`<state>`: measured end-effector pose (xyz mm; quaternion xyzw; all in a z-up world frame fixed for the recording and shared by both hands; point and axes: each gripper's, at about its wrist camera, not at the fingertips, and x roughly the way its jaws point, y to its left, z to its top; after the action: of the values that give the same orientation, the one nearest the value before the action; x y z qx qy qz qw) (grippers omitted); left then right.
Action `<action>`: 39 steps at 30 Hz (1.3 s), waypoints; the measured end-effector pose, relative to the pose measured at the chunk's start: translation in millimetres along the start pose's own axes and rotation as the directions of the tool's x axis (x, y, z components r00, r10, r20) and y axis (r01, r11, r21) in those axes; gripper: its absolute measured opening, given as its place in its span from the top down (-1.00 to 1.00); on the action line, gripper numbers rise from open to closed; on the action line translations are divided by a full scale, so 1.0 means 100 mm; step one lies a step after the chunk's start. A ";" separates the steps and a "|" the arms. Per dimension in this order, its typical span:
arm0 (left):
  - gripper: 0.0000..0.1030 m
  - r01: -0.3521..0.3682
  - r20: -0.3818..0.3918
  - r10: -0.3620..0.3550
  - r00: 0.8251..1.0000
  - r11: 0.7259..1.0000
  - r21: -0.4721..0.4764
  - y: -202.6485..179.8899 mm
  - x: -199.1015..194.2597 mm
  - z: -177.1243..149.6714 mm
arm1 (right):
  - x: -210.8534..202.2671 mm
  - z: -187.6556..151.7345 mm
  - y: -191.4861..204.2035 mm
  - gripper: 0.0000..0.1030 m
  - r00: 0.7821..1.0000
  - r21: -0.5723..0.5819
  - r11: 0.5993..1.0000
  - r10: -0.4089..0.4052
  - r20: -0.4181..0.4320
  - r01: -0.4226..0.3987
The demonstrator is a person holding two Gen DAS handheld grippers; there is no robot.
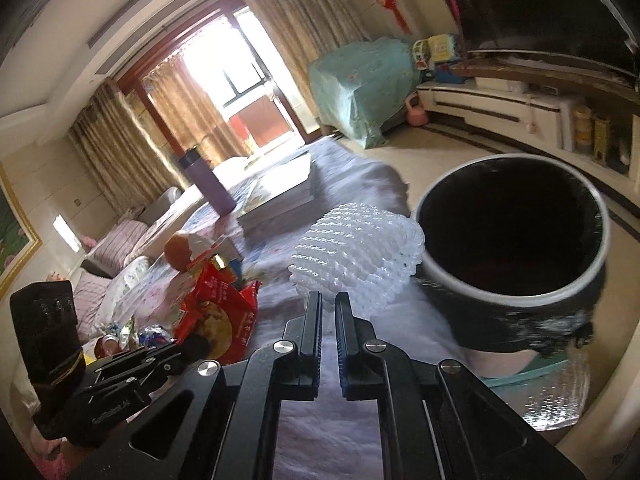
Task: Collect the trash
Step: 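Carry red bag and white mesh net with both tools over the bin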
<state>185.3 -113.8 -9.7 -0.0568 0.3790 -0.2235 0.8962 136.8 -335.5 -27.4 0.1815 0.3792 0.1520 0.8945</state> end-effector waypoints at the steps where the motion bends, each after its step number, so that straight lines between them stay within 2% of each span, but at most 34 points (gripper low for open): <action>1: 0.94 0.006 -0.002 -0.006 1.000 1.000 0.004 -0.02 0.03 0.02 | -0.03 0.00 -0.02 0.88 1.000 0.003 1.000 -0.006 0.006 0.006; 16: 0.94 0.049 -0.008 -0.049 0.999 0.996 0.080 -0.37 0.48 0.32 | -0.34 0.09 -0.44 0.88 0.995 0.053 0.995 -0.087 0.053 0.084; 39: 0.94 0.087 -0.049 -0.081 0.995 0.987 0.132 -0.81 1.21 0.72 | -0.31 0.28 -0.97 0.88 0.988 0.104 0.984 -0.151 0.032 0.147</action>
<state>281.5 -244.5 -15.9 -0.0076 0.3797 -0.2874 0.8793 150.3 -440.2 -32.7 0.2006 0.3813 0.0618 0.9003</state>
